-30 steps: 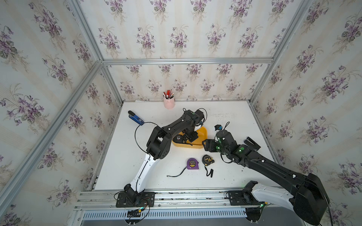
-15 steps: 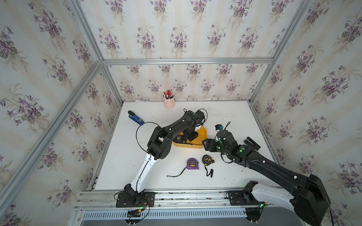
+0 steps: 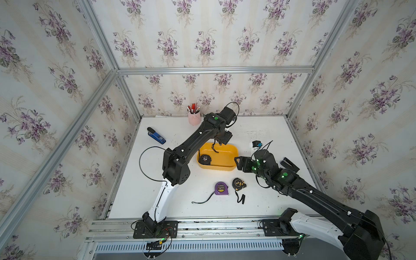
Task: Take the tape measure out of the storage box
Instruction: Pick up the tape measure from the storage box, then place the tape measure at the center of the board.
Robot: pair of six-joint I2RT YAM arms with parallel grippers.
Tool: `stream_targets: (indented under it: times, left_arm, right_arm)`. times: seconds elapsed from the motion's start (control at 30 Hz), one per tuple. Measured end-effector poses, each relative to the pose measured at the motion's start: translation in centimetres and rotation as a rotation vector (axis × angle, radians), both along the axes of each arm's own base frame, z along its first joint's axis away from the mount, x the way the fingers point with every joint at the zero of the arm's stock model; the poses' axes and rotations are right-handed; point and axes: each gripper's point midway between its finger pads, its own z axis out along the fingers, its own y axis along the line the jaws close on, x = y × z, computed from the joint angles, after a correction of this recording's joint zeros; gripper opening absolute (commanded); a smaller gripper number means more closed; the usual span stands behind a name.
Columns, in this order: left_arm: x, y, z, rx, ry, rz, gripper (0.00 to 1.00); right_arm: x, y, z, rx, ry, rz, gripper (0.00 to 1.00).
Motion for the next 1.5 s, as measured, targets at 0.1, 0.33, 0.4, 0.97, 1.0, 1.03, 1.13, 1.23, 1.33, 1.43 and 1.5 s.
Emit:
stream_targets:
  times: [0.1, 0.33, 0.4, 0.97, 1.0, 1.03, 1.13, 1.23, 1.33, 1.43, 1.5]
  left_arm:
    - [0.0, 0.0, 2.1, -0.158, 0.034, 0.103, 0.14]
    - [-3.2, -1.5, 2.8, -0.489, 0.212, 0.311, 0.12]
    - [-3.3, -2.2, 3.7, -0.579, 0.247, 0.359, 0.12]
    - [-4.0, -5.1, 6.9, -0.864, 0.424, 0.474, 0.04]
    - [-4.1, -5.1, 7.2, -0.87, 0.424, 0.475, 0.04]
    - [-4.2, -5.0, 7.6, -0.877, 0.421, 0.472, 0.04]
    - [-4.4, -5.0, 8.2, -0.891, 0.417, 0.461, 0.04]
    - [-4.7, -4.9, 8.2, -0.894, 0.429, 0.462, 0.03]
    - [-4.9, -5.0, 7.8, -0.889, 0.441, 0.461, 0.0]
    - [-5.3, -5.1, 7.4, -0.885, 0.453, 0.464, 0.0]
    - [-5.7, -5.1, 7.5, -0.886, 0.457, 0.459, 0.0]
  right_arm:
    - [0.4, 0.7, 0.6, 0.037, -0.019, 0.007, 0.83]
    - [2.1, 2.7, 2.9, 0.129, -0.098, 0.027, 0.83]
    - [2.6, 3.4, 4.1, 0.16, -0.127, 0.043, 0.83]
    - [3.7, 3.9, 7.6, 0.176, -0.27, 0.065, 0.83]
    - [3.9, 3.7, 7.7, 0.172, -0.275, 0.056, 0.83]
    - [4.0, 3.5, 7.7, 0.166, -0.28, 0.048, 0.83]
    - [4.5, 2.8, 7.6, 0.149, -0.287, 0.023, 0.83]
    - [4.9, 2.6, 7.2, 0.143, -0.285, 0.012, 0.83]
    - [5.3, 2.6, 7.0, 0.137, -0.284, 0.008, 0.83]
    - [5.8, 2.7, 6.9, 0.135, -0.287, 0.006, 0.83]
    - [6.1, 2.8, 7.0, 0.138, -0.294, 0.003, 0.83]
